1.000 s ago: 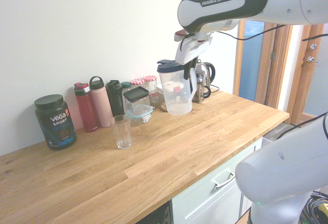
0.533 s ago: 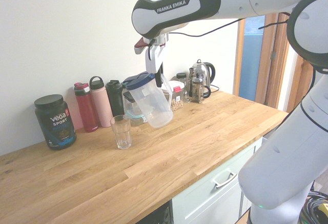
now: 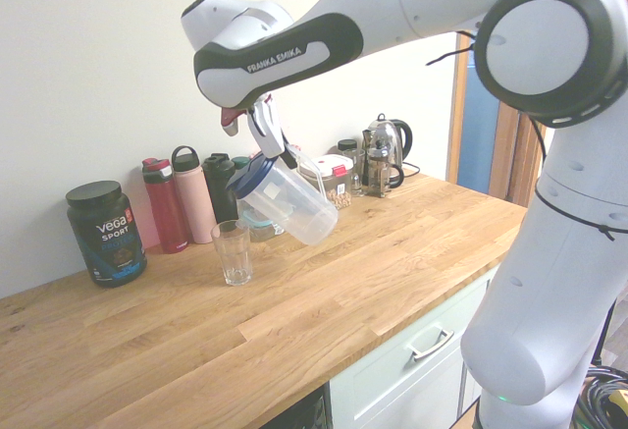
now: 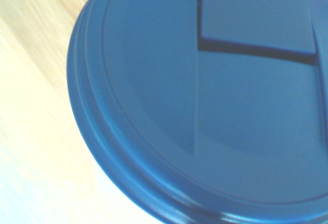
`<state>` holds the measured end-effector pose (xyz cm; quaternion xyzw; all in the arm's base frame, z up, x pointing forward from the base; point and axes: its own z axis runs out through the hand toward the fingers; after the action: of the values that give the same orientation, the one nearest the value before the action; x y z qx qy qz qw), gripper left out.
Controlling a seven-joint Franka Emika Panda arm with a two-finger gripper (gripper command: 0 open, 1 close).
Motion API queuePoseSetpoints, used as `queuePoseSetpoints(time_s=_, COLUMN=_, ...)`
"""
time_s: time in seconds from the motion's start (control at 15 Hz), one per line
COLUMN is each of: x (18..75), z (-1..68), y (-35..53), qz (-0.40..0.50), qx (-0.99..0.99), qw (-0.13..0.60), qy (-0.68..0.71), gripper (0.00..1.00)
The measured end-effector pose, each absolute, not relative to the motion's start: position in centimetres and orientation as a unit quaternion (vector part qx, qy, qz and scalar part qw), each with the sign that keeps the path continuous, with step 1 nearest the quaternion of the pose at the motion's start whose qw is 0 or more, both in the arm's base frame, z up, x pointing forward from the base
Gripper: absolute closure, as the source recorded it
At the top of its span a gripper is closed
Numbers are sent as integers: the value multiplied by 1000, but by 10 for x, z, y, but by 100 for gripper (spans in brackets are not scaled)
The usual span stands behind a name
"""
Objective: Pour me some water
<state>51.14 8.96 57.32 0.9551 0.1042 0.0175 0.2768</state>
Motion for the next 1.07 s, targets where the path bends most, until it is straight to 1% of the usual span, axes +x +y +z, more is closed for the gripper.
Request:
queuePoseSetpoints(time_s=0.4, x=527, z=546, y=104, qz=-13, qx=931, qw=337, qy=137, gripper=100)
queuePoseSetpoints(time_s=1.07, x=541, z=527, y=134, qz=-26, qx=908, qw=381, qy=172, gripper=100)
